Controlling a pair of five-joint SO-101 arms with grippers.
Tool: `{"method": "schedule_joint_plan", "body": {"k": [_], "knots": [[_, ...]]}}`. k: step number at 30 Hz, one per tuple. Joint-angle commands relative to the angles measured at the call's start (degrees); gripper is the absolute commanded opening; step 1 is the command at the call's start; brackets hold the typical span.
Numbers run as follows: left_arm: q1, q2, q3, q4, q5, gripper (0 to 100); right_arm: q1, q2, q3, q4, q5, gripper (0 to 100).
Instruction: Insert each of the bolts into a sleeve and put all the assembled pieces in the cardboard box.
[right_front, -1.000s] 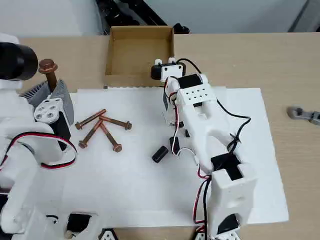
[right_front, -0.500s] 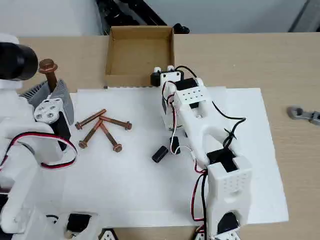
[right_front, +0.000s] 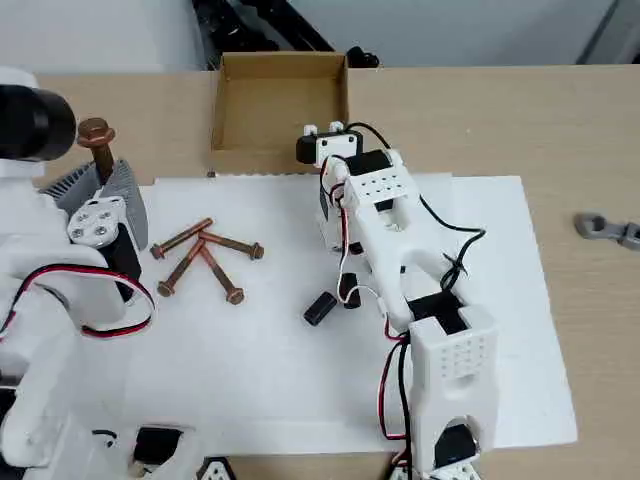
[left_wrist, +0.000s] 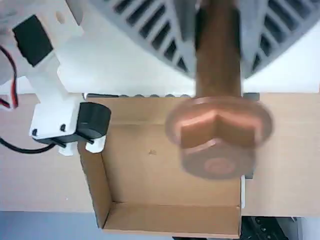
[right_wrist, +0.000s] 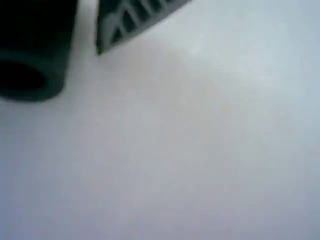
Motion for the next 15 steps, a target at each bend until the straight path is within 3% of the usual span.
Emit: {"method": "schedule_joint_plan", "body": {"k": [1,8,15], "knots": [[-0.09,-0.44,0.04,0.26,0.09,1,-0.13,1.36,-1.76,-1.01,-0.26,27.7],[-0.09,-0.44,0.04,0.26,0.09,1,-0.57,3.03,-1.76,-1.63,0.0,26.2],[-0.09,-0.44,0.04,0.26,0.09,1,-0.84,3.03,-1.67,-1.36,-0.09,2.6]]}}
